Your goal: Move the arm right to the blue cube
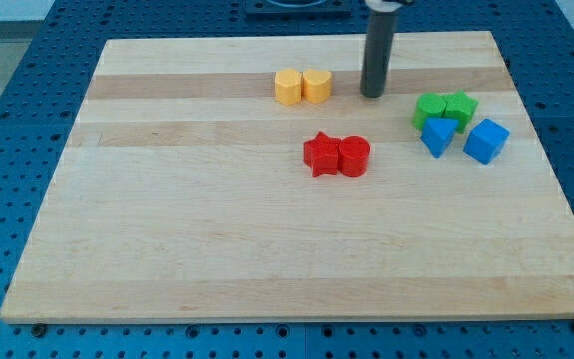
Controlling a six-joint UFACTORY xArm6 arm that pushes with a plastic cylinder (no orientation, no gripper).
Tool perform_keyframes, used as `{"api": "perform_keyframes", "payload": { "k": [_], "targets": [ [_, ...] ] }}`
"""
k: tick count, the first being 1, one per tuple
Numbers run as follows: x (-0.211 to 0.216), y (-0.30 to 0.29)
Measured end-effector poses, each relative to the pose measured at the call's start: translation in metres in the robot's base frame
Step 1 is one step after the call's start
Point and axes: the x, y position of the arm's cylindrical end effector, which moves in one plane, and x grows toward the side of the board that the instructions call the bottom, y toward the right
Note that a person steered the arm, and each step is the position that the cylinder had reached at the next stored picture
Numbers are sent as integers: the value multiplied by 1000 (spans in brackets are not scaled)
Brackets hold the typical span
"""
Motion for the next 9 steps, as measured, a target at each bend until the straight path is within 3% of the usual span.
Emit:
{"api": "perform_keyframes", "payload": {
  "k": [4, 9],
  "targets": [
    [2, 138],
    [82, 149]
  ]
}}
